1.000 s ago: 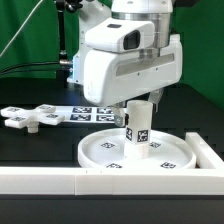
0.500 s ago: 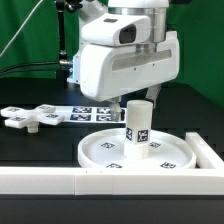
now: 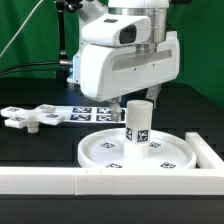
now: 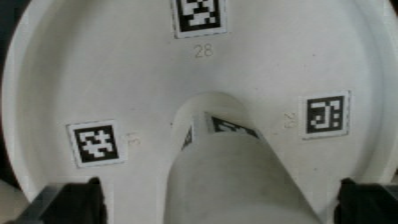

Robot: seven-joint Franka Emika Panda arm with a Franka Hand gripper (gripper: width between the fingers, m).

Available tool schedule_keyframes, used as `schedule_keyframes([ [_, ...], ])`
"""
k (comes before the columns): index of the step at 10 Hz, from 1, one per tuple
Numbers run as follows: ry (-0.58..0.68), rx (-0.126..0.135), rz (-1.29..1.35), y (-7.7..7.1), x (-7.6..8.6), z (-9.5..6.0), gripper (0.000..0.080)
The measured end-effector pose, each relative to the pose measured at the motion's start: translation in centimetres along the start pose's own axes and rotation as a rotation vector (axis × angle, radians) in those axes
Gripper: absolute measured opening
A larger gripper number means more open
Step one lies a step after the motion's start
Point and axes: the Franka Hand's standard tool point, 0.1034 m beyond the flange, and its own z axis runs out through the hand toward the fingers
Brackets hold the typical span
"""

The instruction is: Assemble round table

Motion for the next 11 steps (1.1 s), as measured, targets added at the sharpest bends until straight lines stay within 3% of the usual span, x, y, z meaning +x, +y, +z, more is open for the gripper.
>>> schedule_keyframes([
  [3,0.004,-0.002,-0.002,0.08,0.27,-0.14,0.0649],
  [4,0.004,-0.002,-0.003,0.09,0.28,-0.16,0.0559],
  [5,0.004,-0.002,-0.003,0.07,0.25,-0.13,0.0403],
  [9,0.008,0.001,0.058,0.06,0.23,-0.12,0.0404],
  [11,0.032,0.016,0.313,-0.12,0.28,-0.12,0.0404],
])
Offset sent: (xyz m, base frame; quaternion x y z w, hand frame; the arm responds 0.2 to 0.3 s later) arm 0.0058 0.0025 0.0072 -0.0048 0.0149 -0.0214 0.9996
